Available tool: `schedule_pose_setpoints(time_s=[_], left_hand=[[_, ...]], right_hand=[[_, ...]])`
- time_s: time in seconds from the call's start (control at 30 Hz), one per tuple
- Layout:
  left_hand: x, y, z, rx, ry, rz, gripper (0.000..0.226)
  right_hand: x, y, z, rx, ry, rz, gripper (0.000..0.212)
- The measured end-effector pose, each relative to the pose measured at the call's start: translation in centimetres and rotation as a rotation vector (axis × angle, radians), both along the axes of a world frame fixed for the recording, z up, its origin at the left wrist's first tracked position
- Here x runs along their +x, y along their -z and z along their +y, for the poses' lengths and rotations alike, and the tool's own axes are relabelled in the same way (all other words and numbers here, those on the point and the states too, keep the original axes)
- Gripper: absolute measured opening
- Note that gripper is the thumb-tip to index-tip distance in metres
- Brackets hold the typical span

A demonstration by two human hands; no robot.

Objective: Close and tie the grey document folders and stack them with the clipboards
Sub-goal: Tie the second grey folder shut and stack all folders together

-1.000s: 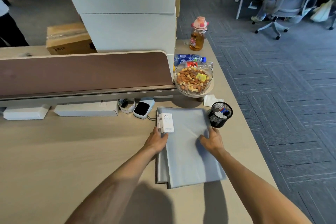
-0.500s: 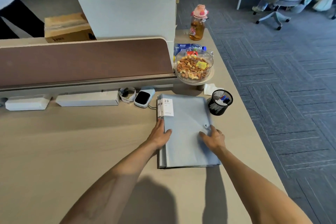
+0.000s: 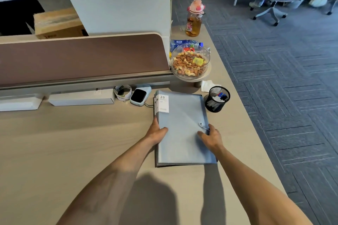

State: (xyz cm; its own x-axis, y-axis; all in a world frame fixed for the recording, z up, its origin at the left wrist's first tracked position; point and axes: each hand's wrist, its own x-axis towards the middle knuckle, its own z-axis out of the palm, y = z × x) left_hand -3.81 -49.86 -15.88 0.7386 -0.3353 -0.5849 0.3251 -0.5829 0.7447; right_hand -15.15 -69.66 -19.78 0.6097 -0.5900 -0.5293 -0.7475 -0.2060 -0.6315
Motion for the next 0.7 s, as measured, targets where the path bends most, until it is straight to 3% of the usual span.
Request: schedule_pose_setpoints(time_s=[0.13, 0.37, 0.5, 0.7], left_hand=[[0.3, 0.5, -1.1, 0.016, 0.037, -0.019, 0.079], [0.4, 0.1, -1.5, 0.006, -0.009, -0.003, 0.074], [0.1, -0.3, -1.3, 0.058, -0.012, 0.041, 0.063], [0.1, -1.7, -0.7, 0.154, 0.022, -0.045, 0.056]], right_hand=[[-0.1, 1.3, -1.9, -0.033, 0.016, 0.001, 0.077], [0.3, 2.9, -3.1, -0.065, 0.014, -0.005, 0.068], [-0.1, 1.0, -2.2, -0.106, 0.001, -0.012, 0.050], [0.1, 0.0, -2.4, -0.143, -0.021, -0.002, 0.032]])
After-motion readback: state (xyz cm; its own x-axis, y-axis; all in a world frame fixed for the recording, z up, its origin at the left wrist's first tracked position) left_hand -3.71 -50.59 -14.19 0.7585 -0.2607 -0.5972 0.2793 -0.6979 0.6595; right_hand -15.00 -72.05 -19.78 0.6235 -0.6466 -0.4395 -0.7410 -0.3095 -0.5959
